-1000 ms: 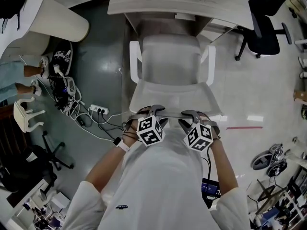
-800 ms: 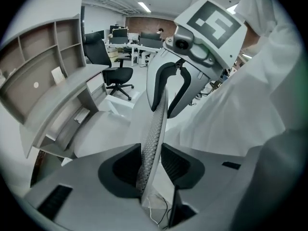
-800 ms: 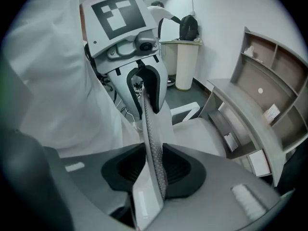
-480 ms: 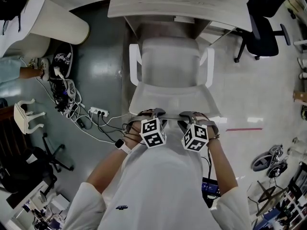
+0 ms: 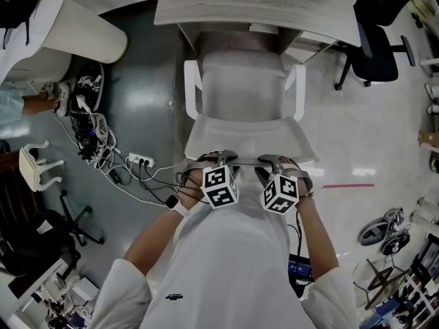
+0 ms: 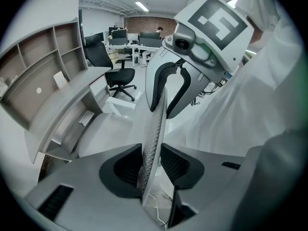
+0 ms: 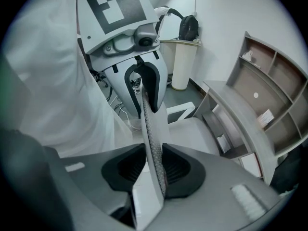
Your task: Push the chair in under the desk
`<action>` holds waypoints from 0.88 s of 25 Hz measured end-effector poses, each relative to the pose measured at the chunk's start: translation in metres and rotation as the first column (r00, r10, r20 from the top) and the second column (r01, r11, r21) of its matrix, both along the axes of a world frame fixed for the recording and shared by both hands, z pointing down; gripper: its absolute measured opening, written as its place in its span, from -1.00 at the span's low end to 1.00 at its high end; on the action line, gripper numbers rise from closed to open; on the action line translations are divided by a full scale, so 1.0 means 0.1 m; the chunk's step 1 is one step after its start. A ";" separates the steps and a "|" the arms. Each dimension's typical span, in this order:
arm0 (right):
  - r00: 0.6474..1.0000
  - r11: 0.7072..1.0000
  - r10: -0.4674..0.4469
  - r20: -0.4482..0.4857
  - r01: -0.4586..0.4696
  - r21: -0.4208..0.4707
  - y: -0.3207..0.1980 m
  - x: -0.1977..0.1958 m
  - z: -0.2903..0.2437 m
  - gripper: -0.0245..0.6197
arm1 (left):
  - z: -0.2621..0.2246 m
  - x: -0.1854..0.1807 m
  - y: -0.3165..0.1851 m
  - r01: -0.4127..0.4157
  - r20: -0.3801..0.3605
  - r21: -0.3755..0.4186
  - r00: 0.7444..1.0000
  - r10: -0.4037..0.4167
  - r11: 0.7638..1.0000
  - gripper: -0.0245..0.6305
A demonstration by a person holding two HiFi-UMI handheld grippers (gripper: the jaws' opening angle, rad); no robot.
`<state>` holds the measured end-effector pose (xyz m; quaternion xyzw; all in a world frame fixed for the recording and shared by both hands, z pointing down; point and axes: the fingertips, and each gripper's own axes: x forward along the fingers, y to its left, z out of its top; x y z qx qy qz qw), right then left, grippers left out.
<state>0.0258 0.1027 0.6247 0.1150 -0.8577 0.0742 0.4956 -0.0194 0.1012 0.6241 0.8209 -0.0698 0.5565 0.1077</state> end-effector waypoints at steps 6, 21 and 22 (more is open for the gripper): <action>1.000 1.000 0.007 0.005 -0.007 0.003 -0.22 0.02 0.03 -0.55 | 0.03 0.01 -0.21 0.022 -0.011 0.023 1.000 -0.022 0.999 -0.55; 0.999 0.998 0.030 0.042 -0.032 0.051 -0.61 -0.04 0.01 -0.54 | 0.02 -0.04 -0.60 0.038 -0.016 0.025 0.999 -0.037 0.999 -0.54; 0.998 0.998 0.033 0.044 -0.036 0.056 -0.64 -0.04 0.01 -0.54 | 0.02 -0.05 -0.62 0.042 -0.015 0.028 0.999 -0.041 0.999 -0.54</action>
